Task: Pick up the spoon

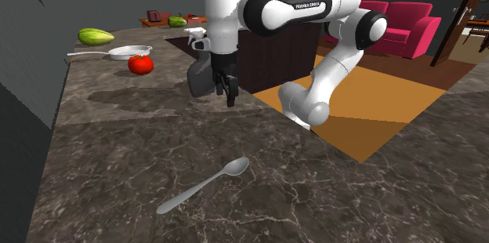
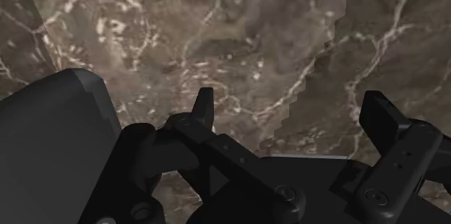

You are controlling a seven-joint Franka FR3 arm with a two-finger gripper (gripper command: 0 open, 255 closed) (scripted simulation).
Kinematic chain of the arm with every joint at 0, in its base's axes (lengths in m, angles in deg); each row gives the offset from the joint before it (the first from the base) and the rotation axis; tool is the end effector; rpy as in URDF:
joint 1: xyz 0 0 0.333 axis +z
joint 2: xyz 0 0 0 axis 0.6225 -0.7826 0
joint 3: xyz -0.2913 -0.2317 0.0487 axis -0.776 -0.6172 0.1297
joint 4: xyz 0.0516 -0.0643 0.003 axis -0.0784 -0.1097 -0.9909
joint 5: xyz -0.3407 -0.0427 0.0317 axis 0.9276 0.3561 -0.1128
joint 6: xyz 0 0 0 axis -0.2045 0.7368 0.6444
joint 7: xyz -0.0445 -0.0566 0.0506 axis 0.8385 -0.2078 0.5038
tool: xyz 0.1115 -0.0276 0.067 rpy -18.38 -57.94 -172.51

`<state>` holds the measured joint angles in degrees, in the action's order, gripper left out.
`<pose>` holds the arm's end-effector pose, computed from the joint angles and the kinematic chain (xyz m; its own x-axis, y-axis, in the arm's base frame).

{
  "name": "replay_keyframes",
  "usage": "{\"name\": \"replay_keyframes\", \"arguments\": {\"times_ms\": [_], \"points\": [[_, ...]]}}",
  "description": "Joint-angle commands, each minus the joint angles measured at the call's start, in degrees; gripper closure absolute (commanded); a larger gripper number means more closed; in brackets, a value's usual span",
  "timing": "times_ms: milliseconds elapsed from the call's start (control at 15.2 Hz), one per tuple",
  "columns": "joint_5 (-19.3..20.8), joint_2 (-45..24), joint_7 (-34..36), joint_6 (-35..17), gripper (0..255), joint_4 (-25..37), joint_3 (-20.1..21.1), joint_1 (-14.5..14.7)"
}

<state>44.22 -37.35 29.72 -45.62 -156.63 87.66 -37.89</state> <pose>0.2225 0.0035 0.5839 0.9907 0.1339 0.0246 0.1344 -0.9908 -0.0186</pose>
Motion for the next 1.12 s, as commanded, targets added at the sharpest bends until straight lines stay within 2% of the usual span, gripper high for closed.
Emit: {"name": "replay_keyframes", "arguments": {"times_ms": [0, 528, 1056], "points": [[0.0, 0.0, 0.0, 0.0, 0, 0.0, 0.0, 0.0], [-5.8, -13.6, 6.3, 0.5, 0, 11.0, 6.7, 4.1], [-9.0, -28.4, 12.6, 2.5, 0, 25.4, 12.5, 7.1]]}}
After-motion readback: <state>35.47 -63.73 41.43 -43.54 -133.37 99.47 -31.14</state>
